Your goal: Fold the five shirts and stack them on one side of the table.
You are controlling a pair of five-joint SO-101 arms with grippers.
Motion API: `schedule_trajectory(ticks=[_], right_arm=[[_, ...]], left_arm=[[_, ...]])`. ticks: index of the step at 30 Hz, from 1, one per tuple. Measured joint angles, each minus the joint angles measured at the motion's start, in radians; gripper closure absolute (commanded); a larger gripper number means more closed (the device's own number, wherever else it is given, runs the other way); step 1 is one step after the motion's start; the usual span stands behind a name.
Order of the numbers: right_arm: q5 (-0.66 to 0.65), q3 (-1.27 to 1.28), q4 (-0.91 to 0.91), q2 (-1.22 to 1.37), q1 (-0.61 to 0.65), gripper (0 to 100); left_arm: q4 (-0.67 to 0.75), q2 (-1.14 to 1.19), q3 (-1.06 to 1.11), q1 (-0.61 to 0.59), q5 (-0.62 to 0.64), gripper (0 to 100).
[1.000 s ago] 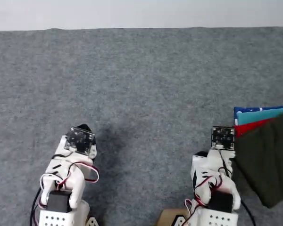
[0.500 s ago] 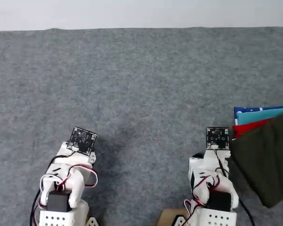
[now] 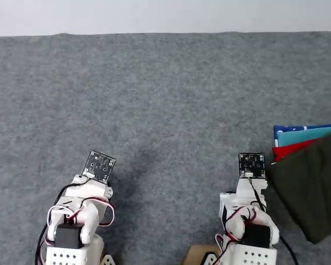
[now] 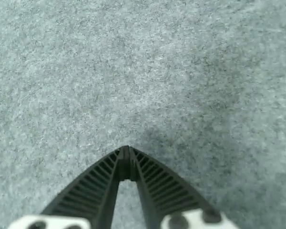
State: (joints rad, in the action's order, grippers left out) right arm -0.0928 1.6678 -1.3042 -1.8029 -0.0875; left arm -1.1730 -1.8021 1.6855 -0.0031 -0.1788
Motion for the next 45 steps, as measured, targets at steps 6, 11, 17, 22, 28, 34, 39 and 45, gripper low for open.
schedule_trajectory(ticks=[6,11,17,22,28,34,39,45], right_arm=[[0.0,0.0,0.0,0.0,0.0,97.2],[0.0,0.0,0.0,0.0,0.0,97.2],[0.0,0.0,0.0,0.0,0.0,97.2],[0.0,0.0,0.0,0.0,0.0,97.2],[0.0,0.0,0.0,0.0,0.0,97.2],[0.0,0.0,0.0,0.0,0.0,97.2],[0.0,0.0,0.0,0.0,0.0,97.2],[0.0,0.0,0.0,0.0,0.0,97.2]], left_arm=[[-0.005,0.0,0.003,0.0,0.049,100],[-0.074,0.0,0.003,0.0,0.054,100],[-0.074,0.0,0.003,0.0,0.054,100],[-0.074,0.0,0.003,0.0,0.054,100],[-0.074,0.0,0.003,0.0,0.054,100],[-0.074,0.0,0.003,0.0,0.054,100],[-0.074,0.0,0.003,0.0,0.054,100],[-0.074,0.0,0.003,0.0,0.054,100]])
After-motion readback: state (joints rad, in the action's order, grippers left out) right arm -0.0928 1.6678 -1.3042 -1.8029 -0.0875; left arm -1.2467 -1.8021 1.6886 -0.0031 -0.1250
